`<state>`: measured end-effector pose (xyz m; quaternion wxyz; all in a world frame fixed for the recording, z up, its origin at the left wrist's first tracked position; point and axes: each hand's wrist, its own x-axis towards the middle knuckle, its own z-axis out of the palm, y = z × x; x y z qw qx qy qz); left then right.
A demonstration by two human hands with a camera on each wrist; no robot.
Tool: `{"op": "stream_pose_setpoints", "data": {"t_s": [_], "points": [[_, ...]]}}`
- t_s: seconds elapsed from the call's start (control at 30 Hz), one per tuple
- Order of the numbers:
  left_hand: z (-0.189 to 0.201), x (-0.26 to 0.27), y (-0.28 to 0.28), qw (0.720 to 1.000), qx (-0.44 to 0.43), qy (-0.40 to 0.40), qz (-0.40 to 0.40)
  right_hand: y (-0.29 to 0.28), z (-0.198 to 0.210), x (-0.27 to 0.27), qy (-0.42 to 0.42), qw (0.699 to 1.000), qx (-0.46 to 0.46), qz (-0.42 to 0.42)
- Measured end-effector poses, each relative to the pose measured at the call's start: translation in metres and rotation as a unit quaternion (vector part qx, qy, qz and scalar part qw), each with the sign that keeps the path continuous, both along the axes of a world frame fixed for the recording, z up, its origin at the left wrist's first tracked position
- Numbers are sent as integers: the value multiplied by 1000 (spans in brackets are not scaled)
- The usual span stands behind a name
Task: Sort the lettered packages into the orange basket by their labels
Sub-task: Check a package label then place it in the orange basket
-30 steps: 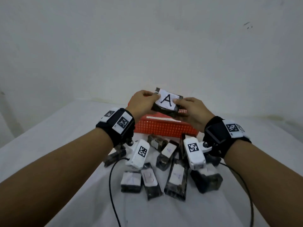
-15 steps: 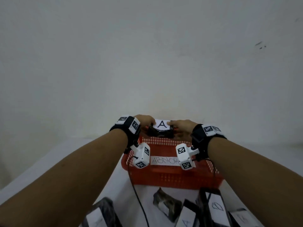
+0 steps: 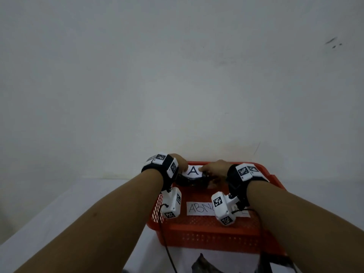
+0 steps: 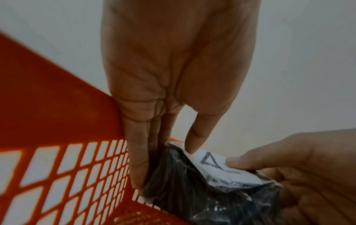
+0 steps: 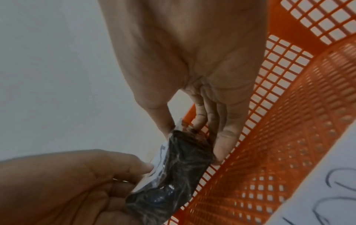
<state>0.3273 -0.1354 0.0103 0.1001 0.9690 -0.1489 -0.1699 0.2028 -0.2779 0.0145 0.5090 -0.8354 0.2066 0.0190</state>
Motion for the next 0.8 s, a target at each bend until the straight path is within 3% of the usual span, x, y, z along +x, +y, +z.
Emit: {"op": "stream_pose_setpoints", "data": {"t_s": [0.03,0.1,0.17,0.27,0.4,0.53,0.8], "points": [[-25,40,-5,996,76,-34,-25,0,-3,1,-1,1000,-5,-1],[-45,60,-14,995,78,-54,24,2,-11,1,4,1000,4,-12],[-20,5,-6,996,-22,-60,55,3,-19,1,18,1000,13,-18],[2,-43,2,996,-22,-90,11,5,-28,4,22,999,25,-10],[0,-40,6,996,8,-86,14,4,-31,5,7,999,35,-8],[5,-64,10,991,42,-120,-45,4,-34,6,-8,999,45,-14],[-11,-28,-2,992,37,-124,6,4,-31,1,3,998,67,-7]]}}
